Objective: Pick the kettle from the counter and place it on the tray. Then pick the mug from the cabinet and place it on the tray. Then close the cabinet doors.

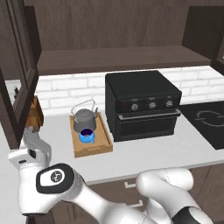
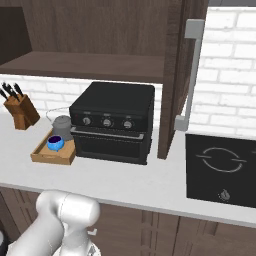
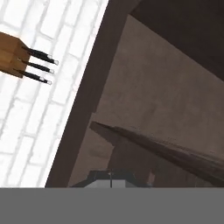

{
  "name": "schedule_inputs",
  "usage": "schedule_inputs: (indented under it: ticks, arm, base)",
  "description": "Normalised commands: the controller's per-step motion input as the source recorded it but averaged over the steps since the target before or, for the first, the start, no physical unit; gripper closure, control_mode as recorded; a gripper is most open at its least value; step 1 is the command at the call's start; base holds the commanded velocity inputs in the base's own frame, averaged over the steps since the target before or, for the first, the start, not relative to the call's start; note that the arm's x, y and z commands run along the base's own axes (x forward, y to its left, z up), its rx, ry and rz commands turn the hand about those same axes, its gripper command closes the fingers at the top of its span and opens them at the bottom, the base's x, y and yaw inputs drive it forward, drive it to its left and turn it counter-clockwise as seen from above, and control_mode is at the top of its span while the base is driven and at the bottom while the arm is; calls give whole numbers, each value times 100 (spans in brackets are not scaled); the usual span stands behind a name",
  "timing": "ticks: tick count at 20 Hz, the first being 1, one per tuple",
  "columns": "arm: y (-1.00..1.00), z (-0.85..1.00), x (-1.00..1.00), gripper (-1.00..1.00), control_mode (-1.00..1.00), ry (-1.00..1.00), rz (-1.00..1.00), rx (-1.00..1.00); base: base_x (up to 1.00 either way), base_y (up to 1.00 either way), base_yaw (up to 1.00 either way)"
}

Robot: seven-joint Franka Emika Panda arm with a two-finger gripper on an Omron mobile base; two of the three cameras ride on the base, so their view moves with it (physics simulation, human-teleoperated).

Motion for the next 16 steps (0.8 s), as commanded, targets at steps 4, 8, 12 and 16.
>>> schedule_inputs:
  ticks: [4, 8, 12, 16]
  arm:
    - [58, 0, 27, 100, -100, 13, 0, -12]
    - [43, -6, 33, 100, -100, 6, 0, -12]
    - [35, 0, 22, 100, -100, -5, 0, -8]
    - [24, 0, 15, 100, -100, -25, 0, -7]
  base:
    - [0, 0, 0]
    - [0, 0, 0]
    - [0, 0, 0]
    - [0, 0, 0]
